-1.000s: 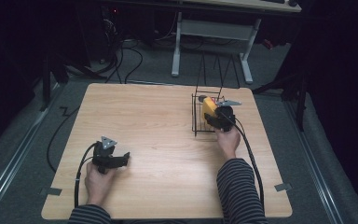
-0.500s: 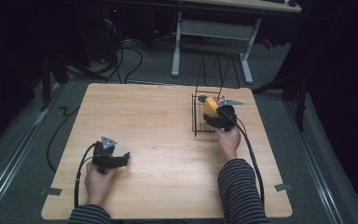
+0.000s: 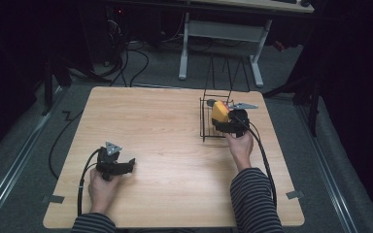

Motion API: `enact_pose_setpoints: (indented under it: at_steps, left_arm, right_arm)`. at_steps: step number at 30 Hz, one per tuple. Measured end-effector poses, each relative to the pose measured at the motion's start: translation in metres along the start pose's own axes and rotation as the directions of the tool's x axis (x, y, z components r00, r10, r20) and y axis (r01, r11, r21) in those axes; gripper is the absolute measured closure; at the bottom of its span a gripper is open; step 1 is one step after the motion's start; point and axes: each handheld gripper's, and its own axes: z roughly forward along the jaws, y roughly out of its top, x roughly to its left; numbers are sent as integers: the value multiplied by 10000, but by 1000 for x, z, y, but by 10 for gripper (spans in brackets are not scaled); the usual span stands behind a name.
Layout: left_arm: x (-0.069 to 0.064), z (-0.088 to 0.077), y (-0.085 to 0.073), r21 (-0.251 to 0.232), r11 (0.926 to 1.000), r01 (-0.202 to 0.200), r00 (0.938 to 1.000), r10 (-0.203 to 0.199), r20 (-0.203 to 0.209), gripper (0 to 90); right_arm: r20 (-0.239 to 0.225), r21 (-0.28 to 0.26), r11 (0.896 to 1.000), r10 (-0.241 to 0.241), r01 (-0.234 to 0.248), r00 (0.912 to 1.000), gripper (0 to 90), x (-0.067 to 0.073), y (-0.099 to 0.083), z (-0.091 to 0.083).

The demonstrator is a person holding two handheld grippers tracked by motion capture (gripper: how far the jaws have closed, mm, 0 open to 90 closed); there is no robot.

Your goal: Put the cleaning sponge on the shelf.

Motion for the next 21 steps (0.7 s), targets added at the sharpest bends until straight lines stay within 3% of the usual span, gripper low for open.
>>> enact_pose_setpoints:
  at_steps: [13, 17, 21]
  left_arm:
    - [0, 0, 0, -1, 10000, 1, 10000, -1, 0, 173]
    - [0, 0, 0, -2, 10000, 2, 10000, -2, -1, 173]
    - [0, 0, 0, -2, 10000, 1, 10000, -1, 1, 173]
  right_arm:
    - [-96, -231, 9997, -27, 25, 10000, 202, -1, 1, -22]
    - [-295, -407, 9990, 157, -169, 9994, 211, -2, -2, -32]
    - [-235, -475, 9989, -52, 41, 9997, 213, -2, -4, -42]
